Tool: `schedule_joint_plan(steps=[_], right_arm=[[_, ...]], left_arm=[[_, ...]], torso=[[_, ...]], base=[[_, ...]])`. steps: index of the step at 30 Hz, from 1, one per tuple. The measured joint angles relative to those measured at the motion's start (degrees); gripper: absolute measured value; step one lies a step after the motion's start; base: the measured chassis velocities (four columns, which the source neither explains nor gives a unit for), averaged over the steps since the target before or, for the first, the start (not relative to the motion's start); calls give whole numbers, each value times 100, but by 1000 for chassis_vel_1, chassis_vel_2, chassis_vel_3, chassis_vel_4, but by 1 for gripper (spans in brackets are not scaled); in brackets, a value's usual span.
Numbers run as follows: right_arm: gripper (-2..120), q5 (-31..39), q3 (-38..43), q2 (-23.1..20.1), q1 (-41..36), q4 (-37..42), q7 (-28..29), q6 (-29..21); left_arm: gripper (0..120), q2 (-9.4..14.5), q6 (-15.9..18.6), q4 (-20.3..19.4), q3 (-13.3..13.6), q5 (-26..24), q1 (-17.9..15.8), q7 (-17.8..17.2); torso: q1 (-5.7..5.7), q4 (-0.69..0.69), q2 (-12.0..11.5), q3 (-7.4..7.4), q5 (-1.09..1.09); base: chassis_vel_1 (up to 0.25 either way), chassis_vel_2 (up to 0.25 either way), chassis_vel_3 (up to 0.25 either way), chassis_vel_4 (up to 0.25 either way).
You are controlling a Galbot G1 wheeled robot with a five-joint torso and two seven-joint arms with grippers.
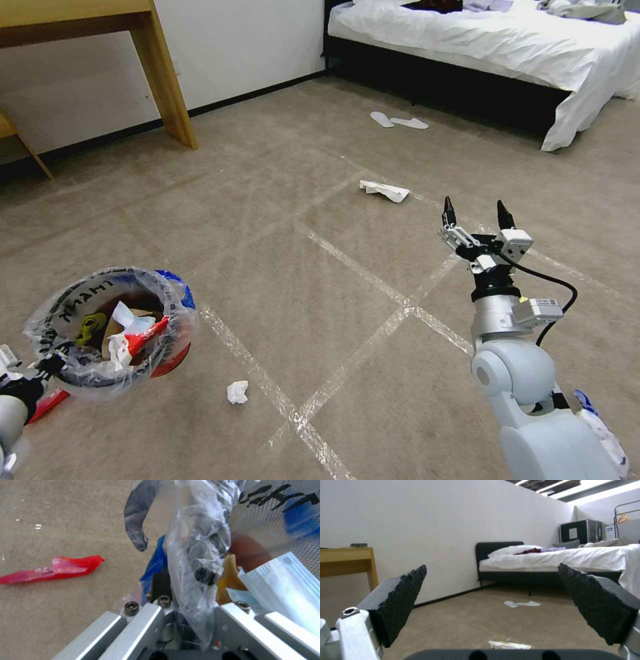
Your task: Pick up the trash bin and place the garbage on the floor into it.
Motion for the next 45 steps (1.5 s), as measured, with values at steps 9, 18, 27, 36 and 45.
schedule_joint_plan(steps=[9,18,27,36,45], right_arm=[[100,24,-102,-13,110,-122,-10,-21],[100,8,-98,8,96,-156,-15,-26],[100,-29,-39,43,15,-146,-35,-4],[100,-72,-31,56,15,-183,-44,10],[100,-88,-40,36,28,-238,-57,18]], left_arm=[[0,31,-2,59,-28,-23,-14,1],[0,59,-3,80,-23,-27,-19,0],[0,70,-6,72,-20,-34,9,2],[0,105,-9,64,-70,-73,32,5],[0,107,-9,94,-64,-80,0,7]], torso=[[0,0,0,0,0],[0,0,0,0,0],[0,0,0,0,0],[0,0,0,0,-1],[0,0,0,0,0]], base=[[-73,73,83,-74],[-82,83,99,-85],[-86,83,89,-89],[-96,97,93,-107],[-120,126,127,-116]])
